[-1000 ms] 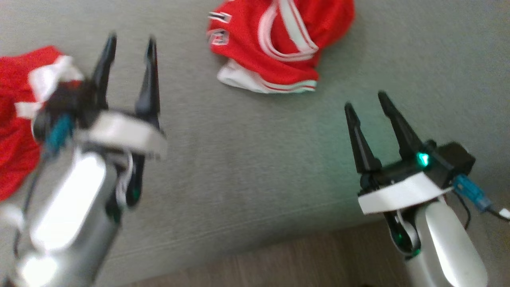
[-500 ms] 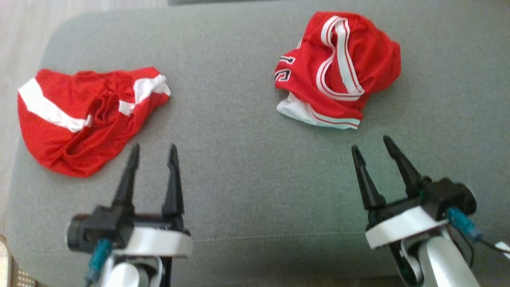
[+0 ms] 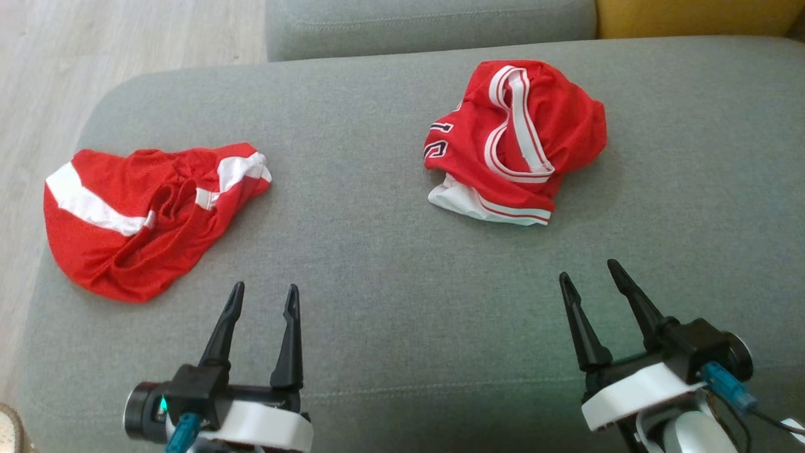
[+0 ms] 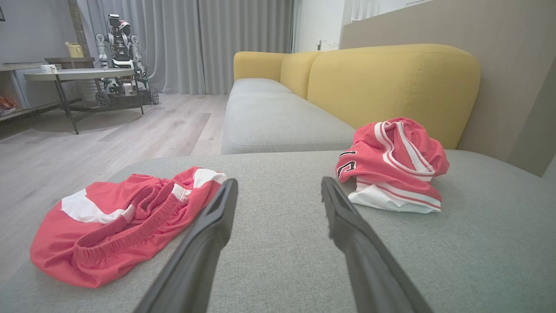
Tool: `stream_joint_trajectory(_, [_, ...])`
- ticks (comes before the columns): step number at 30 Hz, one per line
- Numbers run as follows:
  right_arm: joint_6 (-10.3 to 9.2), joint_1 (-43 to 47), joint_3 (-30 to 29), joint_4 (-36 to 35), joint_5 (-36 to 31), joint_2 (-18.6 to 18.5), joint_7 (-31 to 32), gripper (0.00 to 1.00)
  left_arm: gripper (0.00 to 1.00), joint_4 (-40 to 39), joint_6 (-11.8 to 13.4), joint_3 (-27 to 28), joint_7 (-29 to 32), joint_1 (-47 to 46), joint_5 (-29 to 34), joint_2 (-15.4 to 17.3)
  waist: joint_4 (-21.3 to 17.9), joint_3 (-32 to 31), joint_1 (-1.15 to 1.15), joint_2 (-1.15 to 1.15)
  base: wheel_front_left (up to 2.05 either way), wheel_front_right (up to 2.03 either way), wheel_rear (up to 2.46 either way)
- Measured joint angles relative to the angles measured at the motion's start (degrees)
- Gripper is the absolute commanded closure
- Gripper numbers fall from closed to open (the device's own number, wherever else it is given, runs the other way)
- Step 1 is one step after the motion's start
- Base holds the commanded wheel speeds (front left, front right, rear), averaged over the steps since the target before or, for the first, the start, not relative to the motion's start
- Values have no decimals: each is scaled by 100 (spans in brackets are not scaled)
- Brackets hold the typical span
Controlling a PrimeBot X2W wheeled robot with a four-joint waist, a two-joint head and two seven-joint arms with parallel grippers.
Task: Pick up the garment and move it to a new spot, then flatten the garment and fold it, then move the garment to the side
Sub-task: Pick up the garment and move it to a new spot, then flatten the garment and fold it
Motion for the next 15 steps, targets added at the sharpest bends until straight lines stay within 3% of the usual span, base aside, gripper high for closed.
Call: stream_joint_trajectory(15, [0,93,-45,-4,2,3,0,0,0,70,-123,-8,0,121,111,-14,-42,-85,0,0,0,0,0])
